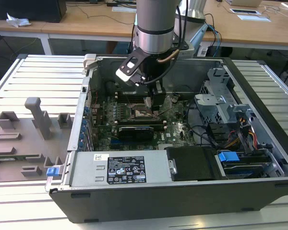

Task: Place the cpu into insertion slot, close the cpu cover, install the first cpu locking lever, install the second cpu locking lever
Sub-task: 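Place the cpu into insertion slot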

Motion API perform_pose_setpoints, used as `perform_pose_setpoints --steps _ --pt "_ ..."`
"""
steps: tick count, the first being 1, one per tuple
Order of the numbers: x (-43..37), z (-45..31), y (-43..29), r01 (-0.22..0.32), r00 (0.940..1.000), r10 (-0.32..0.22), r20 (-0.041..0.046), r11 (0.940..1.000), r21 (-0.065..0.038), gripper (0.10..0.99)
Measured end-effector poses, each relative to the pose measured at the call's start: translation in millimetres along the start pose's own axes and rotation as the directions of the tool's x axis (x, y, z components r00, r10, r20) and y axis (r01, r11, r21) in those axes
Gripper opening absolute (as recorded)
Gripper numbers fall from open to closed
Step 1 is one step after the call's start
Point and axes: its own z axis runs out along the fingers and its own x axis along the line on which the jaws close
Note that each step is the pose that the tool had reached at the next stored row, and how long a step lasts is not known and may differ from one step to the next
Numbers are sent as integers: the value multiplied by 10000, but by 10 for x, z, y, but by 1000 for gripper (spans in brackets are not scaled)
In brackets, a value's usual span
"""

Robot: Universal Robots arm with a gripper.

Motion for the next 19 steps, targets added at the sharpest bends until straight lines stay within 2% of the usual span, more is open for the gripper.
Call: perform_pose_setpoints --steps 12,19 --pt "0 0 0 -704 9975 705 63 9975 -15 545" --pt "0 0 0 -1159 9932 1159 102 9933 -29 545"
